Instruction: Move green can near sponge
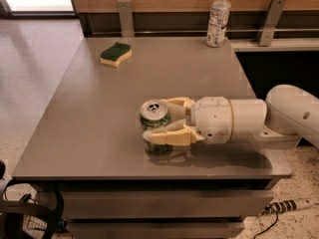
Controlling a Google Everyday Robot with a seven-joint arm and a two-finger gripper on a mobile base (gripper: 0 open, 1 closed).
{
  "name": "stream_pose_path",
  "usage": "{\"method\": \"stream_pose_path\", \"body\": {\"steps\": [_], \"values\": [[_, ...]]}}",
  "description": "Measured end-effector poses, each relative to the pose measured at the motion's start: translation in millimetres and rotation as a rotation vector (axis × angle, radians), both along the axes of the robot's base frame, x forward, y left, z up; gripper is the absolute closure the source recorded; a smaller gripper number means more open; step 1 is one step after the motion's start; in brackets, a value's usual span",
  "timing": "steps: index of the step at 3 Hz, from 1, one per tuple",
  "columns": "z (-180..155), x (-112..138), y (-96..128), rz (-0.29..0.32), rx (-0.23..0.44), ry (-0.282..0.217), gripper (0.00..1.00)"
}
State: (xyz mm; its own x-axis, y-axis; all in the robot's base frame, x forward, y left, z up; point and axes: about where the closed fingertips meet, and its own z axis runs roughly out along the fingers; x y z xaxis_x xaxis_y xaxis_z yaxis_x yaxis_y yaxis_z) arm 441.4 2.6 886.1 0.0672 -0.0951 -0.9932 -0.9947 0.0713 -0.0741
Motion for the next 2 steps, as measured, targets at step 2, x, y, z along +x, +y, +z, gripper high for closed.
{"method": "stream_pose_path", "body": {"steps": [2], "values": [[1.2,-1.5,4.1,0.008,-0.001,-0.002,1.0]]}}
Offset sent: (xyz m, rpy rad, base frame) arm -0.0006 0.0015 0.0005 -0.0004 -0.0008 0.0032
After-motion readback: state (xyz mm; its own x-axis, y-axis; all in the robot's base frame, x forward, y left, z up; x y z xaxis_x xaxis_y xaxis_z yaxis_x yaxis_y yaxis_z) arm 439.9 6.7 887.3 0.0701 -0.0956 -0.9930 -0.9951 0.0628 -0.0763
